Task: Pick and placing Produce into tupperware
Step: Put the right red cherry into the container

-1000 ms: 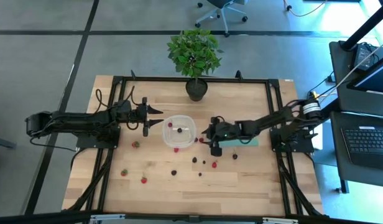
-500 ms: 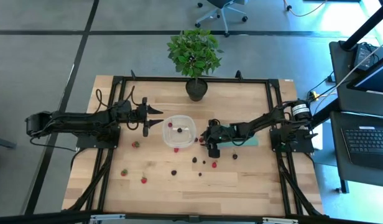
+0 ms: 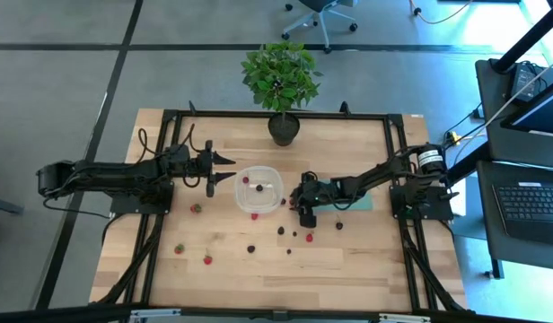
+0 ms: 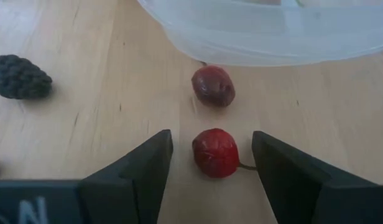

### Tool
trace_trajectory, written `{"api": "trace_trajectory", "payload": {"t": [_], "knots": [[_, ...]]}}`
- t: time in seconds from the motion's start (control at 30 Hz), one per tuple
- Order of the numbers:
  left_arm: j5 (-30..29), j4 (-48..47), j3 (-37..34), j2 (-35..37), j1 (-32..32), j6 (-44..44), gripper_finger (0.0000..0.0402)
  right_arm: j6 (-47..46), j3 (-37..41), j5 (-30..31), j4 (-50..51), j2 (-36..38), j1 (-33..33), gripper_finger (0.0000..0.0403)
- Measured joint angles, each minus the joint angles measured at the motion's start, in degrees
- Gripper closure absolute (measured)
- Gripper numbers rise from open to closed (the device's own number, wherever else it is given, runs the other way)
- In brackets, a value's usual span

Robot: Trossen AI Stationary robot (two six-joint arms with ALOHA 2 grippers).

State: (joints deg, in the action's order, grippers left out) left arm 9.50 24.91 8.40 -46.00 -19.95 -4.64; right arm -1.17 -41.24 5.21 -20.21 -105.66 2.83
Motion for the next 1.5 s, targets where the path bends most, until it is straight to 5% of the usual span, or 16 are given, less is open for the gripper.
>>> {"api": "trace_trajectory", "payload": {"t": [0.77, 1.5], "knots": [[0.0, 0.0, 0.0, -0.1, 0.0, 0.0, 0.0233, 0.2, -1.0, 1.9, 3.1, 3.4, -0.3, 0.0331], [0.0, -2.2, 0.0, -0.2, 0.0, 0.0, 0.0233, 11.9, -15.0, 0.8, 5.2, 4.1, -0.7, 0.0329]]}}
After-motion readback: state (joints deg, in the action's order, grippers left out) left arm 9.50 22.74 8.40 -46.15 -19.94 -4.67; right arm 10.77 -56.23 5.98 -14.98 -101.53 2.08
